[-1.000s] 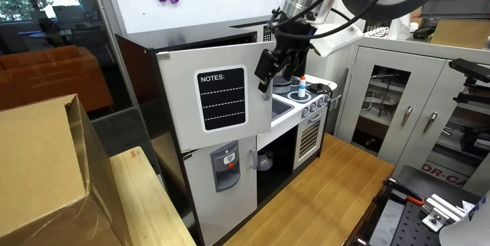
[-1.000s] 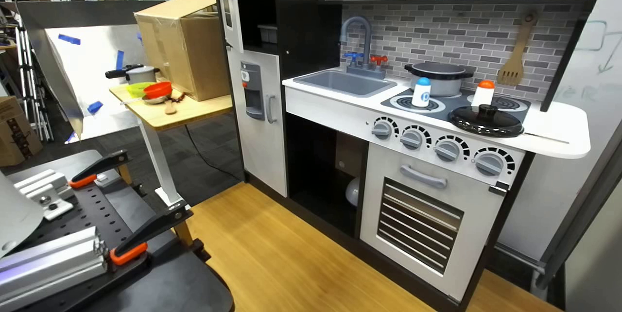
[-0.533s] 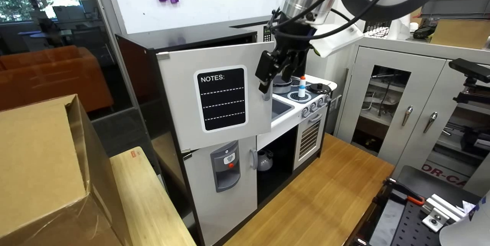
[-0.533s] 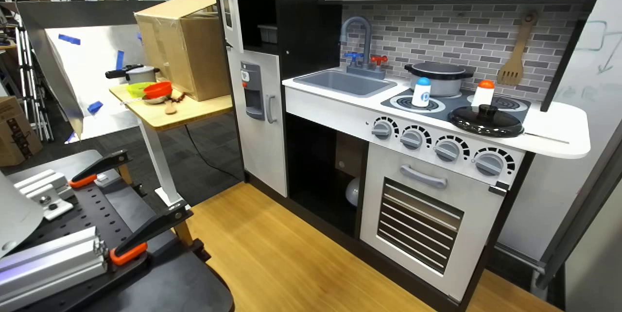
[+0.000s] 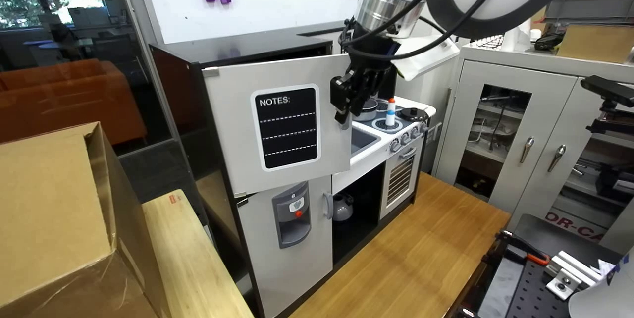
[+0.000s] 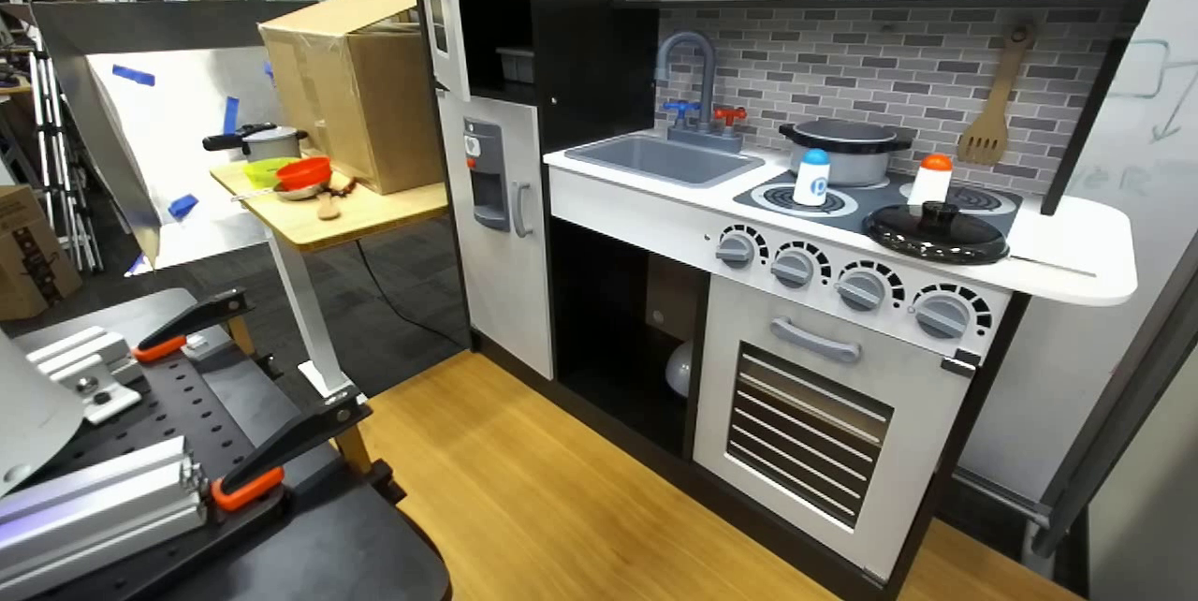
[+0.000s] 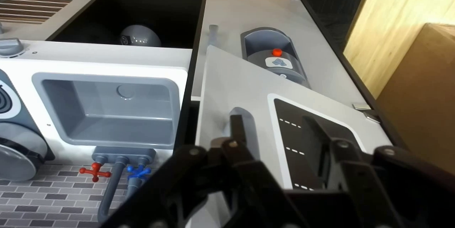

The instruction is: Close the open drawer and then open it again.

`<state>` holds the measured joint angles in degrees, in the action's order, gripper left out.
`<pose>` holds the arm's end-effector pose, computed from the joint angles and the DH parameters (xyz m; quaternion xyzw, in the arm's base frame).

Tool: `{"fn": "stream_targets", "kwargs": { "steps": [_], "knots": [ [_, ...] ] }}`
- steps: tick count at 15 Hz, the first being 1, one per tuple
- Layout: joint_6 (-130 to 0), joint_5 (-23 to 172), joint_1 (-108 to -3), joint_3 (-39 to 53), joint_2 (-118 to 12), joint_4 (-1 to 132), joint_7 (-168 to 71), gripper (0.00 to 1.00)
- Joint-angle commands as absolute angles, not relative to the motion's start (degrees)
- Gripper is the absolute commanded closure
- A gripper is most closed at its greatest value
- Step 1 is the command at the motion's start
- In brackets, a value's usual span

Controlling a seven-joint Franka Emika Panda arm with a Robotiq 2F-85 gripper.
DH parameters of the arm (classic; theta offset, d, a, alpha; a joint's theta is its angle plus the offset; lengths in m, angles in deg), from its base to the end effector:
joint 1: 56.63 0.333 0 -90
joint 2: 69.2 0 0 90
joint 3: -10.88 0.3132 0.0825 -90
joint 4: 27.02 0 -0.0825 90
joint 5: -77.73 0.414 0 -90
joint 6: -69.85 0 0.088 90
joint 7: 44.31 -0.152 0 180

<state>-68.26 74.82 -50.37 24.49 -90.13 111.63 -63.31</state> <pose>0.4770 0.1700 0.4188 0.9830 0.0230 0.1821 0.0022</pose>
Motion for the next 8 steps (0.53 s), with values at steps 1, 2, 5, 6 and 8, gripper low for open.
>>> {"fn": "stream_targets", "kwargs": {
  "steps": [1,2,5,6,8],
  "knots": [
    [-71.27,73.06,-51.27,25.09,-86.25,109.43,-64.46,0.54],
    [-71.84,72.78,-51.42,24.99,-85.85,109.27,-64.48,0.54],
    [-72.87,72.3,-51.87,24.6,-85.45,109.1,-64.29,0.52],
    [-73.02,72.17,-52.04,24.45,-85.4,109.07,-64.24,0.53],
    [-73.67,72.09,-52.29,24.14,-85.31,109.08,-64.2,0.53]
  ]
}}
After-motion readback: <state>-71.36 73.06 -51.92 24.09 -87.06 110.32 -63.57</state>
